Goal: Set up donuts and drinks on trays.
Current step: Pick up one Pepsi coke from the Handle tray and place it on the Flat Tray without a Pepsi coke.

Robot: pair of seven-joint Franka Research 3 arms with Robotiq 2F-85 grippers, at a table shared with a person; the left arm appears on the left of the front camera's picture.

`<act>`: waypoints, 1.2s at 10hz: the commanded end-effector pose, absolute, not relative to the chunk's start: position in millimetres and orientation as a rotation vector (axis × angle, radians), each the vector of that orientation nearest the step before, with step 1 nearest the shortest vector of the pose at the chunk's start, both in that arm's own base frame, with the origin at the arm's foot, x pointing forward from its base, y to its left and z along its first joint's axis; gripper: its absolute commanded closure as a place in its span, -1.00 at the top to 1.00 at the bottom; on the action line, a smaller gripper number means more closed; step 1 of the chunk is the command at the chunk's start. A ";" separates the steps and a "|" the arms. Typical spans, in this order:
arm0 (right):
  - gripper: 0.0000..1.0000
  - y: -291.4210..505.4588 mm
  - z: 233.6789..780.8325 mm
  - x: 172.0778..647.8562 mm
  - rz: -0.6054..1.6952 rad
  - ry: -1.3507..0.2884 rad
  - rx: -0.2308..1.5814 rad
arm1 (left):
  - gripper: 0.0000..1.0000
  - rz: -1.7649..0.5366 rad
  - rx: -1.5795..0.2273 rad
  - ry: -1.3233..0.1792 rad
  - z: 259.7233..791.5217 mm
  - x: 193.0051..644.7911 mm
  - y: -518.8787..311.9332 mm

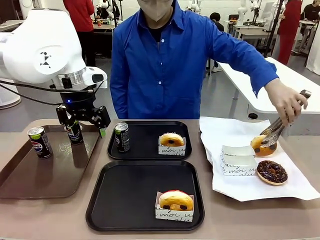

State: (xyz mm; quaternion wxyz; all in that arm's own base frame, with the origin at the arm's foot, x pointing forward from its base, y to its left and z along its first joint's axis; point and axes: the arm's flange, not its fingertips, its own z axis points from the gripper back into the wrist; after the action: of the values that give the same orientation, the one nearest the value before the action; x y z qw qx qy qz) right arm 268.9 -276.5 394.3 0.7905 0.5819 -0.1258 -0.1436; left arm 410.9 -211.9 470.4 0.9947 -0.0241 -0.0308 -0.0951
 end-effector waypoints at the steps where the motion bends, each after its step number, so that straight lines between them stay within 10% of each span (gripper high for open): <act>1: 1.00 -277.3 394.5 268.8 -0.306 -0.275 1.264 | 1.00 -0.189 -0.043 -0.067 473.7 421.2 -217.7; 12: 1.00 -277.3 394.5 268.8 -0.306 -0.275 1.264 | 1.00 0.189 -0.126 -0.095 500.9 465.1 23.7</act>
State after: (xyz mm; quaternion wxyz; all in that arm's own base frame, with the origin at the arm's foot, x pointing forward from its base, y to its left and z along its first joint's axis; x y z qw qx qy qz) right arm 268.8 -276.6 394.2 0.7905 0.5819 -0.1257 -0.1438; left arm 450.2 30.3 506.9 0.9911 -0.0519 -0.0518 0.1107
